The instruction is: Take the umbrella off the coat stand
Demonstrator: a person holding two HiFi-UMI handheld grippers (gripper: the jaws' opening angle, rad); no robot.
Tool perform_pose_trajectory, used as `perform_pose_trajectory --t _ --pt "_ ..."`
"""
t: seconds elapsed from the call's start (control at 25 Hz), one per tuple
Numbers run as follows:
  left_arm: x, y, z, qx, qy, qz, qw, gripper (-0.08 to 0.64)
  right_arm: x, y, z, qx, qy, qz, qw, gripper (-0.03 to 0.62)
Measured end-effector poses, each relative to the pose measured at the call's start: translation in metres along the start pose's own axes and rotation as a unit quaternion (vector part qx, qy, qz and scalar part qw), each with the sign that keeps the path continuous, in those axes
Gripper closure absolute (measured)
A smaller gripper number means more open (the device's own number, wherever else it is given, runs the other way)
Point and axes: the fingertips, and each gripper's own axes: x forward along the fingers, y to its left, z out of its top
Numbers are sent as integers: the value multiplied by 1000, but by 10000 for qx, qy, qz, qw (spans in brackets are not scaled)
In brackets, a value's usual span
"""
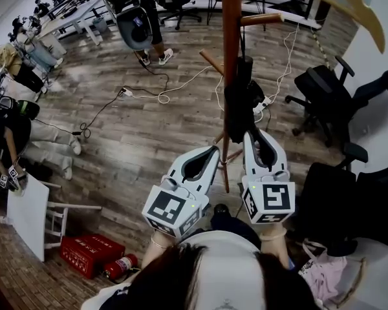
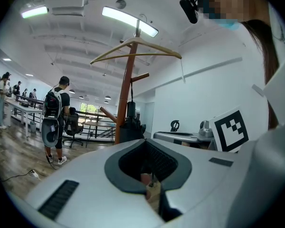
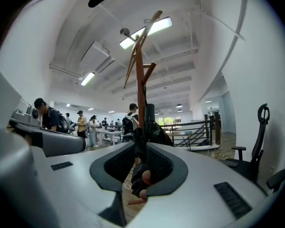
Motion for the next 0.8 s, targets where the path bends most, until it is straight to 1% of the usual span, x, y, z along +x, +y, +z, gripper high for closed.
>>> perform_pose_trajectory --t 0.2,0.56,0.8 --pt "12 6 -3 -41 50 76 10000 551 14 -8 -6 3 131 99 9999 474" --pt "28 18 -8 -124 117 155 9997 551 37 -16 -18 -43 282 183 9994 406" --pt "36 23 -10 -152 179 164 9996 551 51 -17 -29 -95 522 264 9982 362"
